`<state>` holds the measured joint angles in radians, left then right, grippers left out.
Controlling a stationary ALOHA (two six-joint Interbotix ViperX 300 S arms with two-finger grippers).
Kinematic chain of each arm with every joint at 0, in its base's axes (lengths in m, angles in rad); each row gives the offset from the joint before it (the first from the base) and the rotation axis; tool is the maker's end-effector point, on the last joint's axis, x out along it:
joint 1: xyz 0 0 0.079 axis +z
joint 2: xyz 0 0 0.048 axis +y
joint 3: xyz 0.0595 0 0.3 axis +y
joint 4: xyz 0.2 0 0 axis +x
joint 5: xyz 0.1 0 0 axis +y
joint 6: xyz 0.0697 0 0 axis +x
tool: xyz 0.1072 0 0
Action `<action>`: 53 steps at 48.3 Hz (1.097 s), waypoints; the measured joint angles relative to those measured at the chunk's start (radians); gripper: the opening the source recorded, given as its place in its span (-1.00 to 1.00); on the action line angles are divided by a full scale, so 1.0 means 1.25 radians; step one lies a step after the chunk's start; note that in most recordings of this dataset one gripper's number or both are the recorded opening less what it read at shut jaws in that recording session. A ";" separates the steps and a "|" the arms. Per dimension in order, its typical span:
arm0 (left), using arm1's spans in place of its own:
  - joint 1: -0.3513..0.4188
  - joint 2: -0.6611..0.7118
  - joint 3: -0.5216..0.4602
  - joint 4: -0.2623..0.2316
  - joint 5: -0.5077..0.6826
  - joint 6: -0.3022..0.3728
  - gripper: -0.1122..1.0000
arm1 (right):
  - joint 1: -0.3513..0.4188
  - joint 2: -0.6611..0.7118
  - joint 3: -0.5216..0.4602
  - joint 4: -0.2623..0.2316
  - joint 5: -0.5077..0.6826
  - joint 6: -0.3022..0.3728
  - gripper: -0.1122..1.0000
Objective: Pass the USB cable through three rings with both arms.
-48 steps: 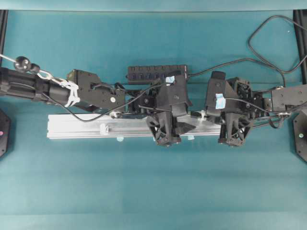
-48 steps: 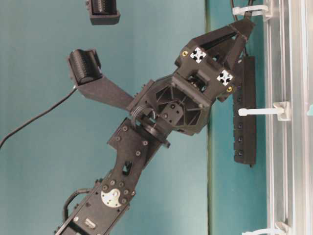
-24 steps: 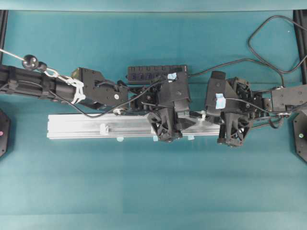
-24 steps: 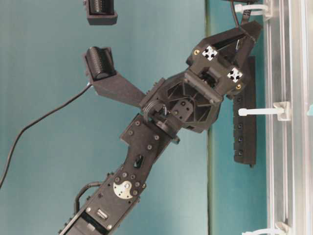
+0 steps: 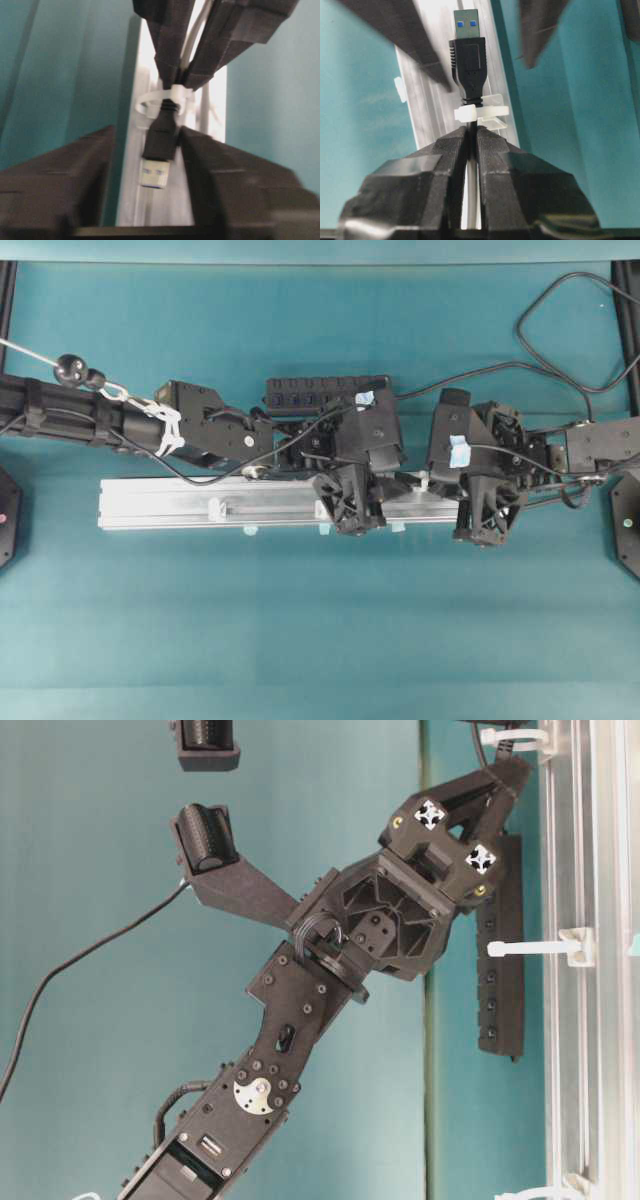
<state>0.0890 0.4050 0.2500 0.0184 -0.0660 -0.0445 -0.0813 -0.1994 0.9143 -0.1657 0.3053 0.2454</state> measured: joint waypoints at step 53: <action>-0.013 -0.092 0.115 0.000 0.007 0.007 -0.35 | 0.011 -0.059 0.000 -0.001 0.125 0.000 0.66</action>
<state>0.0721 0.2899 0.3942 0.0184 -0.0568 -0.0353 -0.0675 -0.2730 0.9143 -0.1672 0.4617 0.2454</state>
